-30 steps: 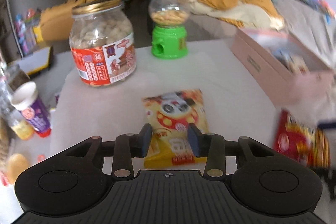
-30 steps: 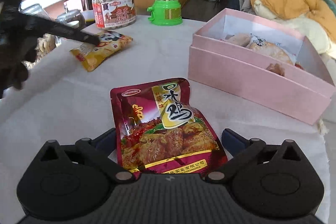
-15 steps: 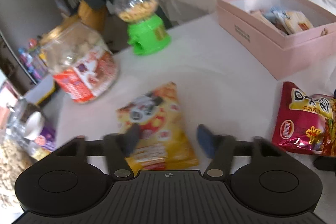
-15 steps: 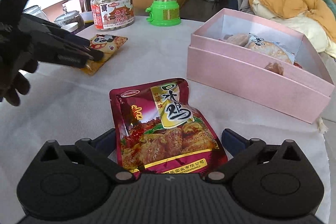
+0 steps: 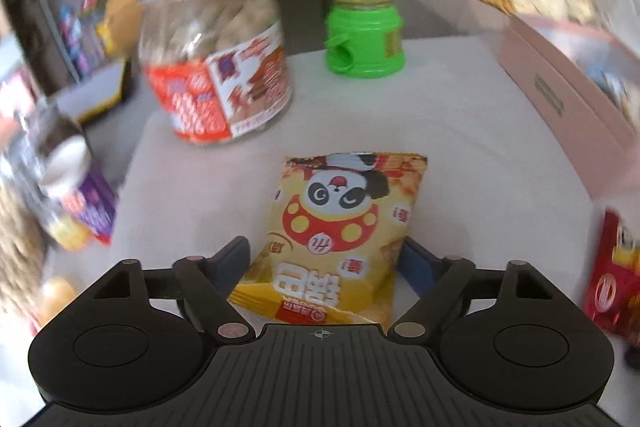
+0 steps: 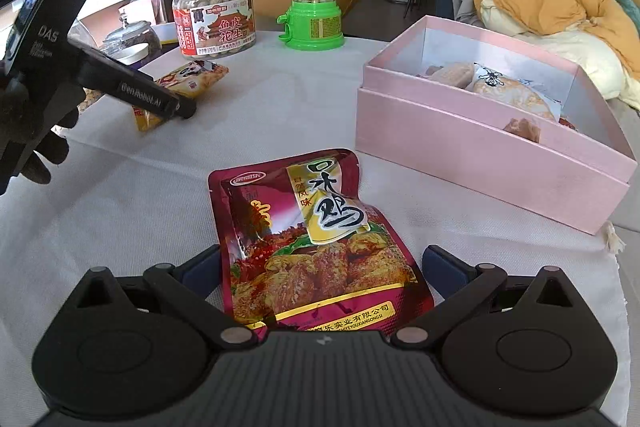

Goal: Organize snacks

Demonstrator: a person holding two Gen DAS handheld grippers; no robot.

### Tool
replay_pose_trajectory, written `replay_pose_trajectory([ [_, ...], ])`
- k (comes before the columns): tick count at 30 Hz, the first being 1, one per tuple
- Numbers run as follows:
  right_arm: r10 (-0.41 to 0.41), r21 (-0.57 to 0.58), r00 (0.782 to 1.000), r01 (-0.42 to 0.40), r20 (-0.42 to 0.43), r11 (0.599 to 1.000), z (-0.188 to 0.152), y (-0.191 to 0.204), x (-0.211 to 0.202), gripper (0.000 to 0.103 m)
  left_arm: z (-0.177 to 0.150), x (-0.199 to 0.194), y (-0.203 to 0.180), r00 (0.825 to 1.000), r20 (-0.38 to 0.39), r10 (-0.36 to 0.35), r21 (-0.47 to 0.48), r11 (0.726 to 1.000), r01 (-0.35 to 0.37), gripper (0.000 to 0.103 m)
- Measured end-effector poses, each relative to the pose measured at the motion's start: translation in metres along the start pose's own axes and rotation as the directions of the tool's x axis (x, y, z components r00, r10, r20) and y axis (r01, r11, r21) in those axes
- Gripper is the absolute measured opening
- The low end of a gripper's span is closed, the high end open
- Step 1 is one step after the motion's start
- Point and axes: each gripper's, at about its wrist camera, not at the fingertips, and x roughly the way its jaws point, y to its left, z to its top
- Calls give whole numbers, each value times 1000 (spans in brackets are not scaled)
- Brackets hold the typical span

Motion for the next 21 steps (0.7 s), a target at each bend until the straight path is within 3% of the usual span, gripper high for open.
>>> replay_pose_trajectory([
  [4, 0, -1, 1000, 0, 0, 1000, 0, 0, 0, 103, 0, 4, 6, 999, 9, -34, -37, 999, 35, 89],
  [9, 0, -1, 1000, 0, 0, 1000, 0, 0, 0, 103, -9, -6, 4, 995, 63, -74, -43, 996, 77, 76],
  [13, 0, -1, 1000, 0, 0, 1000, 0, 0, 0, 103, -25, -24, -4, 981, 114, -154, -72, 984, 163, 69],
  [14, 0, -1, 1000, 0, 0, 1000, 0, 0, 0, 103, -31, -30, -8, 975, 126, -181, -81, 978, 192, 61],
  [21, 5, 5, 1000, -5, 2, 1000, 1, -1, 0, 103, -78, -71, -36, 943, 183, -277, -100, 949, 298, 61],
])
